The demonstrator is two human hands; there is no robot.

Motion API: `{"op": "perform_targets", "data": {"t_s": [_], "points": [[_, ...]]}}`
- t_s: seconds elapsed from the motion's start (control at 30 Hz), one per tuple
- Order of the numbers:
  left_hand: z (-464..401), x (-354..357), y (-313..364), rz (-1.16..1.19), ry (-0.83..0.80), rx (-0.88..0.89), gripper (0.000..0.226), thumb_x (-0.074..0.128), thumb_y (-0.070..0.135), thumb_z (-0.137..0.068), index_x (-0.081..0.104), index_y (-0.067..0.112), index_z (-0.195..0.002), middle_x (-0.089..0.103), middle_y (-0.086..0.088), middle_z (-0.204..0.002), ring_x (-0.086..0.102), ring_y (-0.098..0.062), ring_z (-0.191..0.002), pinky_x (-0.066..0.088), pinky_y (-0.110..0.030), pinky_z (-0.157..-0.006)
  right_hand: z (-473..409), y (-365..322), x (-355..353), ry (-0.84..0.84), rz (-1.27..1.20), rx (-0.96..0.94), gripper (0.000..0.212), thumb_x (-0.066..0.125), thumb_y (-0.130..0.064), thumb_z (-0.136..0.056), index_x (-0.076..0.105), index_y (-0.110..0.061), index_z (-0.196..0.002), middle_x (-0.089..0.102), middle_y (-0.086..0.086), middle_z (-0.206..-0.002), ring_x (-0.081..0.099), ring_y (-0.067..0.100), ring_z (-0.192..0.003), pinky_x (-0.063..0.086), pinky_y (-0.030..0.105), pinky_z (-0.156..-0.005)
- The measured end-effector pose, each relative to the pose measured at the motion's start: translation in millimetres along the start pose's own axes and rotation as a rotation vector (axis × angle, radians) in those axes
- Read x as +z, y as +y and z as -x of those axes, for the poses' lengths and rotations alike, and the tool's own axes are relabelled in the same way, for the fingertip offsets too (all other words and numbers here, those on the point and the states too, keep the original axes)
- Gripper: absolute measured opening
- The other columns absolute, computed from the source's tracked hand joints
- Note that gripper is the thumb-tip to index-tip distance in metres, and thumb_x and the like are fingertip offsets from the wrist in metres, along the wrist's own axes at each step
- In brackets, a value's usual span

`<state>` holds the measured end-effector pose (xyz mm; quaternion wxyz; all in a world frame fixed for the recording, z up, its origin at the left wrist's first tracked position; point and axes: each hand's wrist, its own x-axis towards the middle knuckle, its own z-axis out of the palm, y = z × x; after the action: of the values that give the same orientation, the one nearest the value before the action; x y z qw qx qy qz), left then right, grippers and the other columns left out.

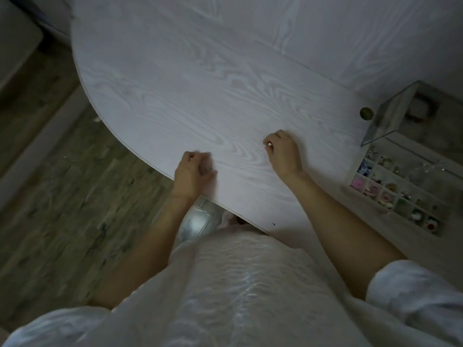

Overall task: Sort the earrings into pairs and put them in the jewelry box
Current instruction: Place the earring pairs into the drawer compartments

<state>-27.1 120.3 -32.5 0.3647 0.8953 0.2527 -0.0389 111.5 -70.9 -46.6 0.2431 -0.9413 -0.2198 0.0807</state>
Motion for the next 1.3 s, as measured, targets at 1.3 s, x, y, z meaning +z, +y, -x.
{"op": "perform_targets", "data": {"t_s": [1.3], "points": [[1,133,159,-0.276,-0.330,0.482,0.015,0.059,0.003,-0.077,0.061,0.003,-0.091,0.058,-0.018,-0.088,0.055,-0.033,-0.075,0.039,-0.030,-0.065,173,114,-117,0.458,-0.336,0.440,0.006,0.065,-0.006,-0.082,0.065,-0.008,-0.088,0.064,0.003,-0.083,0.057,0.015,-0.073,0.045,0.020,-0.066]]}}
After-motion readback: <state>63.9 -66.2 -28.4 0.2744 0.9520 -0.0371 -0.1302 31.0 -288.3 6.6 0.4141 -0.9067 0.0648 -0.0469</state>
